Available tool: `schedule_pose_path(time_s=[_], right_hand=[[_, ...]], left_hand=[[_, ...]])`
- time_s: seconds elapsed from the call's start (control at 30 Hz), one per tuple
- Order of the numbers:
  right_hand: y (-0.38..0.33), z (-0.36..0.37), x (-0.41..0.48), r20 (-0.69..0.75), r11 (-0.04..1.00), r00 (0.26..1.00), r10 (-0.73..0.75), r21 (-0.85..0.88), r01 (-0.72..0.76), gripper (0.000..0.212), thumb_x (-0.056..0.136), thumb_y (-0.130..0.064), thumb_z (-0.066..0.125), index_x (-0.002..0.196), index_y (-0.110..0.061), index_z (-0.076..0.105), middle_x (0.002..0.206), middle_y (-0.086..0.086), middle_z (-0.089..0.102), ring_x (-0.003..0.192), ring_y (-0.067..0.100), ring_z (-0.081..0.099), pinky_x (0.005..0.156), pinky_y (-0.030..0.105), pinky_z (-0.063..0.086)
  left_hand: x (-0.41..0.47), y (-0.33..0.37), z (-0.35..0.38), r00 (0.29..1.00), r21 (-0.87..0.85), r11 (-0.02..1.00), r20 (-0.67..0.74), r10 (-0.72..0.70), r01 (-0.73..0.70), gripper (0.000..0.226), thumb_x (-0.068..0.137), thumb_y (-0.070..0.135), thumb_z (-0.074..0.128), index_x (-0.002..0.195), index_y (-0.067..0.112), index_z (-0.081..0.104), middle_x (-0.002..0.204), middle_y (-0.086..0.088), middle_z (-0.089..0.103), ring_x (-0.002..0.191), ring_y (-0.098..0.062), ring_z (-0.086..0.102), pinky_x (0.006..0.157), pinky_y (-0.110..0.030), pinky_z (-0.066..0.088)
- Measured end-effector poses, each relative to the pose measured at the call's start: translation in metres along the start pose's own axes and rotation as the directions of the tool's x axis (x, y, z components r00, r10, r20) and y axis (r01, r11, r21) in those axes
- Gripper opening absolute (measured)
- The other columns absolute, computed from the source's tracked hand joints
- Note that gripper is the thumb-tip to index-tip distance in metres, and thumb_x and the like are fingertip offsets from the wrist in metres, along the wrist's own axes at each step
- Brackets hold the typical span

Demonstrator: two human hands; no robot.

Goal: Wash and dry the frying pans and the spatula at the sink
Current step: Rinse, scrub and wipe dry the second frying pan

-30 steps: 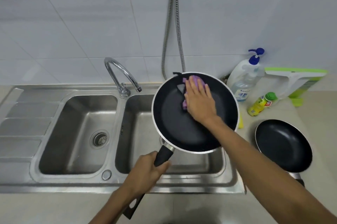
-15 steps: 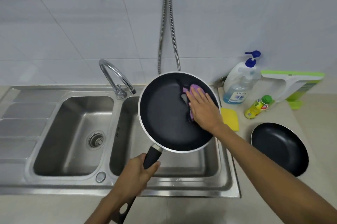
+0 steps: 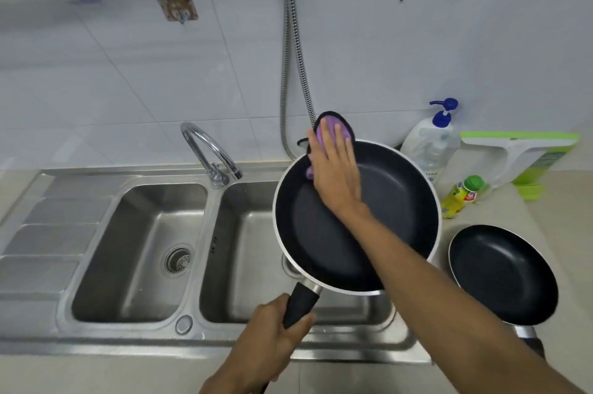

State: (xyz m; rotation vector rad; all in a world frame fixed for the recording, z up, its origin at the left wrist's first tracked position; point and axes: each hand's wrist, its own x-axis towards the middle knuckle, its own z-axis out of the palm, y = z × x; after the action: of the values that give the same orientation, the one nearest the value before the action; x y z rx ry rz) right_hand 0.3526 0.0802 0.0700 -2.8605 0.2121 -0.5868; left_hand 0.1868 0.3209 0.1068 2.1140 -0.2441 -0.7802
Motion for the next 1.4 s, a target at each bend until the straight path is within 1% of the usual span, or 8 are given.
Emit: schedule_pose_path(time_s=[0.2,0.33,0.47,0.7,0.83,1.0,1.2,1.4], right_hand=[[0.098,-0.023,-0.051,0.255,0.957,0.953,-0.166,-0.191,0.217,0.084,0.078,-0.010,0.066,0.155,-0.010,0.032,0.164,0.018,0.024,0.151,0.042,0.019,0.119,0.056,0.026],[0.063,-0.020,-0.160,0.396,0.944,0.917,-0.045,0.319,-0.091,0.059,0.094,-0.009,0.051,0.152,-0.011,0.040,0.160,0.011,0.031,0.145,0.030,0.038,0.113,0.039,0.041],[-0.033,-0.048,-0.185,0.486,0.618,0.873,-0.041,0.699,-0.360,0.043,0.107,-0.016,0.043,0.147,-0.030,0.049,0.154,-0.017,0.043,0.137,-0.005,0.042,0.116,0.017,0.030],[-0.013,-0.110,-0.111,0.495,-0.173,0.737,0.460,0.864,-0.472,0.026,0.106,-0.021,0.048,0.113,-0.030,0.072,0.111,0.001,0.075,0.094,0.022,0.068,0.066,0.028,0.054],[0.012,-0.130,-0.095,0.238,0.185,0.853,0.464,0.916,-0.357,0.031,0.108,-0.027,0.042,0.134,-0.033,0.059,0.124,-0.008,0.069,0.113,0.017,0.066,0.098,0.043,0.054],[-0.026,-0.100,-0.087,0.213,0.896,0.953,-0.216,0.432,0.107,0.037,0.104,-0.025,0.050,0.140,-0.027,0.056,0.133,-0.007,0.065,0.127,0.024,0.058,0.108,0.033,0.048],[-0.093,-0.046,-0.057,0.682,0.889,0.586,-0.439,0.232,0.396,0.029,0.097,-0.042,0.044,0.089,-0.027,0.067,0.100,-0.004,0.072,0.096,0.021,0.065,0.087,0.042,0.052],[-0.069,-0.009,0.016,0.885,0.855,0.334,-0.323,0.122,0.505,0.041,0.102,-0.035,0.043,0.115,-0.006,0.069,0.119,0.015,0.068,0.107,0.035,0.065,0.090,0.039,0.051]], left_hand=[[0.003,-0.009,-0.007,0.995,-0.190,0.978,-0.033,-0.092,0.084,0.044,0.090,0.037,0.071,0.090,0.000,0.048,0.055,-0.009,0.049,0.034,-0.021,0.040,0.037,-0.023,0.030],[0.006,-0.012,0.002,0.990,-0.185,0.977,-0.072,-0.123,0.108,0.040,0.091,0.036,0.070,0.089,0.003,0.049,0.056,-0.009,0.048,0.034,-0.023,0.040,0.036,-0.026,0.031],[0.013,-0.023,0.010,0.988,0.131,0.991,-0.150,0.035,-0.015,0.029,0.094,0.042,0.064,0.084,0.020,0.049,0.066,0.000,0.060,0.052,-0.014,0.055,0.054,-0.032,0.046],[0.024,-0.034,-0.005,0.941,0.566,0.824,-0.261,0.215,-0.031,0.027,0.097,0.044,0.058,0.101,0.019,0.049,0.071,-0.001,0.064,0.060,-0.024,0.062,0.056,-0.029,0.035],[0.032,-0.044,-0.019,0.945,0.694,0.718,-0.260,0.199,0.040,0.030,0.091,0.035,0.070,0.105,0.012,0.057,0.078,-0.008,0.074,0.070,-0.034,0.072,0.054,-0.039,0.044],[0.034,-0.065,-0.030,0.939,0.757,0.653,-0.216,0.269,-0.013,0.049,0.056,0.023,0.097,0.087,0.014,0.060,0.053,-0.001,0.064,0.039,-0.026,0.062,0.033,-0.028,0.033],[0.023,-0.083,-0.030,0.913,0.719,0.694,-0.275,0.300,-0.011,0.063,0.050,0.016,0.093,0.101,0.022,0.057,0.057,0.002,0.065,0.040,-0.023,0.060,0.033,-0.031,0.037],[0.012,-0.092,-0.030,0.920,0.629,0.776,-0.270,0.285,-0.056,0.056,0.073,0.019,0.074,0.113,0.035,0.039,0.085,-0.001,0.072,0.064,-0.035,0.068,0.047,-0.041,0.049]])
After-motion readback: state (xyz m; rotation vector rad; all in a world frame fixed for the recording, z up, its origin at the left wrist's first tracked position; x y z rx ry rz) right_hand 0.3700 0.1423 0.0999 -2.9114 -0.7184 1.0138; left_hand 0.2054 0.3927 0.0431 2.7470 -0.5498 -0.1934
